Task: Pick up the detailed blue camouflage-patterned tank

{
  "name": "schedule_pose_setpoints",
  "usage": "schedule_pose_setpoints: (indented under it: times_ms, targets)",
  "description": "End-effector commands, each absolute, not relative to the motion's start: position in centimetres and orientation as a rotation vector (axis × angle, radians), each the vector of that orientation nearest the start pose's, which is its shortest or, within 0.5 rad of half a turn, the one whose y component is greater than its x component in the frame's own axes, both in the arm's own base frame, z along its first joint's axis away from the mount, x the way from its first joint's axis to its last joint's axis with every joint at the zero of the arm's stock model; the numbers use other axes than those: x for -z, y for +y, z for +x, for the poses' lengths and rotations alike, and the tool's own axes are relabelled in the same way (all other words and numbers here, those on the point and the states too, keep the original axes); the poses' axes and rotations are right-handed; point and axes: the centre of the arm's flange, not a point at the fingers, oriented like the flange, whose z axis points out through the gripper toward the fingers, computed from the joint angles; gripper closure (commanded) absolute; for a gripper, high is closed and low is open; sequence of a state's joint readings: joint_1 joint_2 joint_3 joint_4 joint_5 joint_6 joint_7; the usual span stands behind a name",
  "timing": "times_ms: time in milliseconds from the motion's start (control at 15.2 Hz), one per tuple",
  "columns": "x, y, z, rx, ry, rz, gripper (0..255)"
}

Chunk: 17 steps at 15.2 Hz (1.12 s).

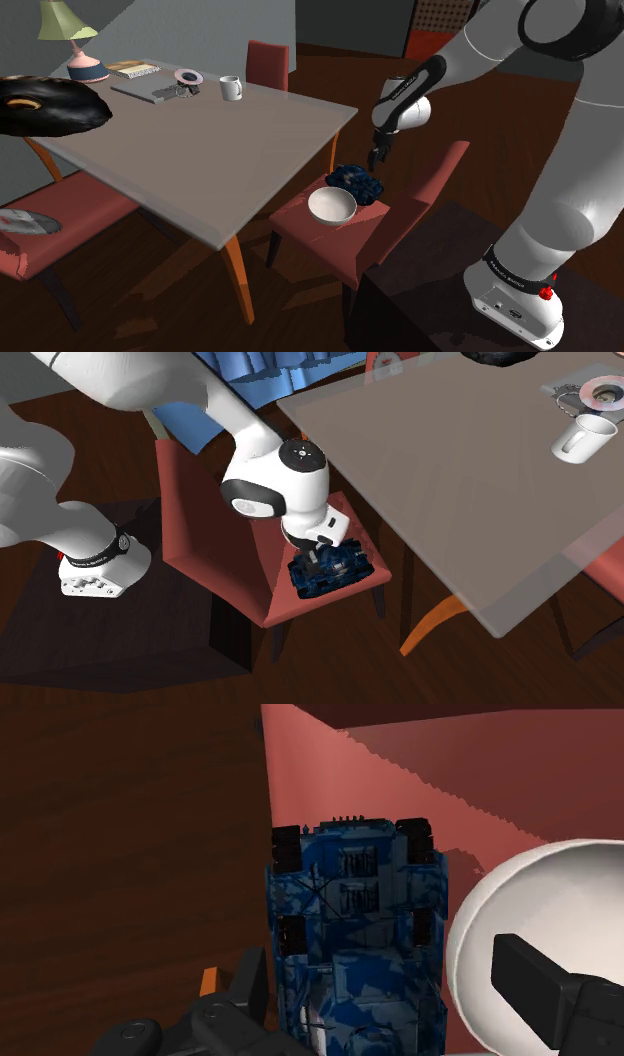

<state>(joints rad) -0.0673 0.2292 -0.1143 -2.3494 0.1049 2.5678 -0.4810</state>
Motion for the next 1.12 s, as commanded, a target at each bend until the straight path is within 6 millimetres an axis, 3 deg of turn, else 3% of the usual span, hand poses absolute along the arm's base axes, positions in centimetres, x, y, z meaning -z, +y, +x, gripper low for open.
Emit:
schedule_pose_setpoints:
  times_ms: [0, 594, 726, 792, 1056]
  targets:
    - [-21.2, -10.6, 51.8, -0.001, -0.335, -3.093, 0]
    - [-15.7, -11.2, 52.5, -0.005, -0.338, -3.094, 0]
    - [-15.7, -11.2, 52.5, -0.005, -0.338, -3.094, 0]
    - [-15.7, -11.1, 52.5, -0.005, -0.338, -3.094, 255]
    - [-15.7, -11.2, 52.5, -0.004, -0.338, -3.094, 255]
